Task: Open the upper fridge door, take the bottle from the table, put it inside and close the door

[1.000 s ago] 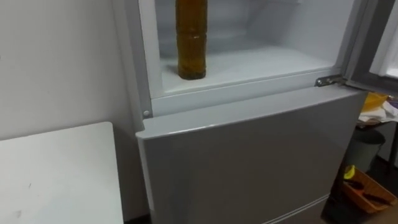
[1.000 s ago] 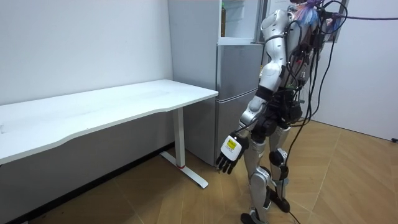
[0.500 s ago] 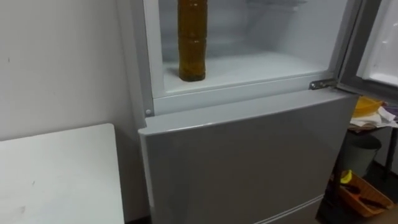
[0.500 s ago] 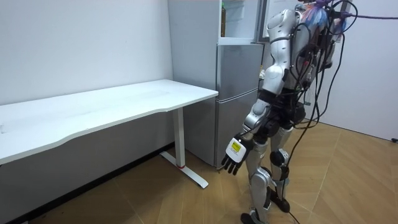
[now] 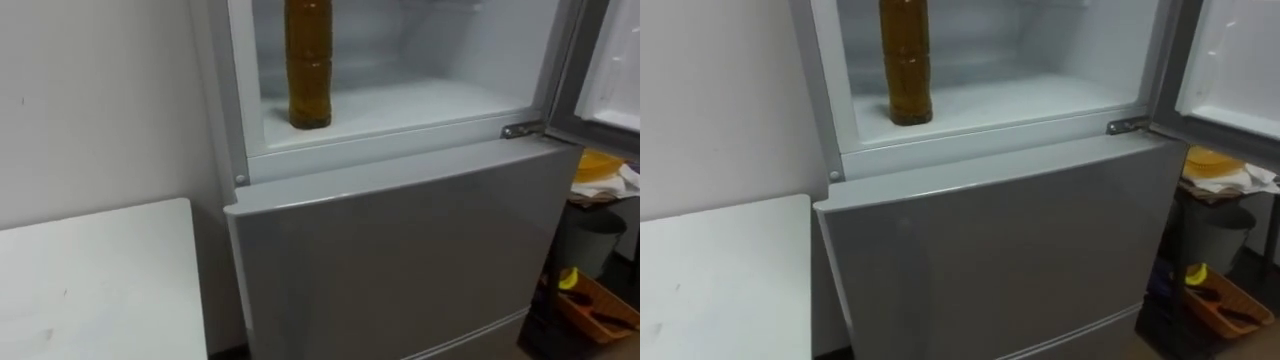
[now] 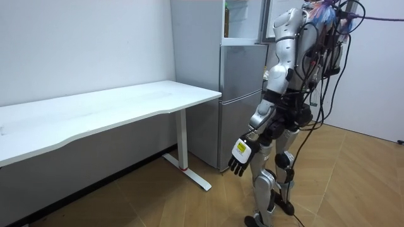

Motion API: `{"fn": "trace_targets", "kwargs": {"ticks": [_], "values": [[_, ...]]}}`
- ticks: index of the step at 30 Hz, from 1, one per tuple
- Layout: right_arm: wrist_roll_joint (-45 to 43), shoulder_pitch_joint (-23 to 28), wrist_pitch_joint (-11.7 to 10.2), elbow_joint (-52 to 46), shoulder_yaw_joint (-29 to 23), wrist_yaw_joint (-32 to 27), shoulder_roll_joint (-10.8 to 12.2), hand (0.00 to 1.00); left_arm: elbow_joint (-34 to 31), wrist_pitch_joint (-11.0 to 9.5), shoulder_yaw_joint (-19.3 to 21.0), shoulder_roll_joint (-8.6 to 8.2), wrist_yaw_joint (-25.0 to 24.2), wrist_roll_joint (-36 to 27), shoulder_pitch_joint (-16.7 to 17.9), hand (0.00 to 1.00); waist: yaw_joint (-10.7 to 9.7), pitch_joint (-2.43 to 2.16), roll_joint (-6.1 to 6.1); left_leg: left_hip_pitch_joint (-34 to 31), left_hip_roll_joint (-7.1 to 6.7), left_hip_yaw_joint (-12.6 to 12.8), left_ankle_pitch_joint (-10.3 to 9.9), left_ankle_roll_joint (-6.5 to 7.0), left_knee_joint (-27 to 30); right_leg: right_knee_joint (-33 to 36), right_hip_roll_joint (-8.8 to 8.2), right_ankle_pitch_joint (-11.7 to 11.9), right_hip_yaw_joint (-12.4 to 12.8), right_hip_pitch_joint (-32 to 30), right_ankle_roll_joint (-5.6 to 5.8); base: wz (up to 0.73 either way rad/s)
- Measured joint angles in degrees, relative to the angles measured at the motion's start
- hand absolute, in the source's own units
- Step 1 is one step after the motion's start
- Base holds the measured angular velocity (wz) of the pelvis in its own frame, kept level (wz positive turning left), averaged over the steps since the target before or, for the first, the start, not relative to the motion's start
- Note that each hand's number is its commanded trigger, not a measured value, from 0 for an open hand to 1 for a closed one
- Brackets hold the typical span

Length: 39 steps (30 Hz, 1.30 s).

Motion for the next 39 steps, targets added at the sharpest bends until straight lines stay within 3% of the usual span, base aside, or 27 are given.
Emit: {"fn": "trace_targets", "kwargs": {"ticks": [7, 10, 16, 24, 28, 35, 39], "values": [[-0.31, 0.36, -1.76, -0.01, 4.19, 4.55, 2.82, 0.00, 0.94, -0.54, -0.81, 0.15, 0.15, -0.37, -1.01, 0.00, 0.21, -0.01, 0.03, 0.29, 0.00, 0.06, 0.00, 0.01, 0.10, -0.08, 0.10, 0.28, 0.28, 0.17, -0.01, -0.01], [-1.06, 0.79, -3.05, -0.07, 6.30, 6.30, 4.35, 0.00, 0.55, -0.88, -2.95, 0.63, 0.14, -0.51, -1.12, 0.00, 0.78, -0.06, 0.20, 0.31, 0.07, 0.06, -0.01, 0.01, 0.44, -0.25, 0.13, 0.53, 0.28, 0.37, -0.02, 0.00], [-6.64, 1.62, -2.88, -0.08, 11.99, 8.89, 4.84, 0.00, 0.50, -1.15, -7.02, 0.71, 0.14, -0.46, -1.59, 0.00, 1.56, -0.13, 1.83, 0.25, 0.13, 0.01, -0.13, 0.17, 0.55, -0.75, 0.13, 1.01, 0.13, 0.62, 0.01, 0.00], [-8.80, 2.11, 0.34, -0.08, 17.37, 13.20, 4.93, 0.00, 0.48, -0.57, -8.28, 0.84, 0.12, -0.48, -1.94, 0.00, 1.69, -0.06, 2.09, 0.29, 0.09, -0.18, -0.13, 0.17, 0.04, -1.12, 0.15, 1.18, -0.02, 0.72, 0.04, 0.00], [-8.98, 2.12, 0.51, -0.08, 20.34, 15.15, 4.88, 0.00, 0.49, -0.49, -10.21, 0.97, 0.66, -0.51, -2.15, 0.00, 1.82, -0.06, 2.08, 0.47, 0.10, -0.29, -0.11, 0.19, 0.00, -1.69, 0.29, 1.25, -0.04, 1.10, 0.12, 0.00], [-16.78, 2.02, 5.16, -1.27, 27.64, 24.59, 4.70, 0.00, 0.06, 0.82, -12.74, 1.34, 1.77, -0.52, -2.35, 0.00, 4.78, -0.08, 1.26, 1.19, 0.33, -1.03, -0.14, 0.18, -0.11, -4.11, 0.56, 1.73, -0.76, 3.26, 0.29, 0.08], [-20.22, 2.02, 7.48, -1.33, 28.31, 27.49, 4.78, 0.00, 0.05, 2.39, -14.27, 1.30, 1.85, -0.43, -2.15, 0.00, 4.92, 0.09, 0.71, 1.09, 0.39, -2.99, -0.21, 0.19, -0.50, -5.27, 0.52, 1.83, -2.78, 4.70, 0.40, 0.24]]}}
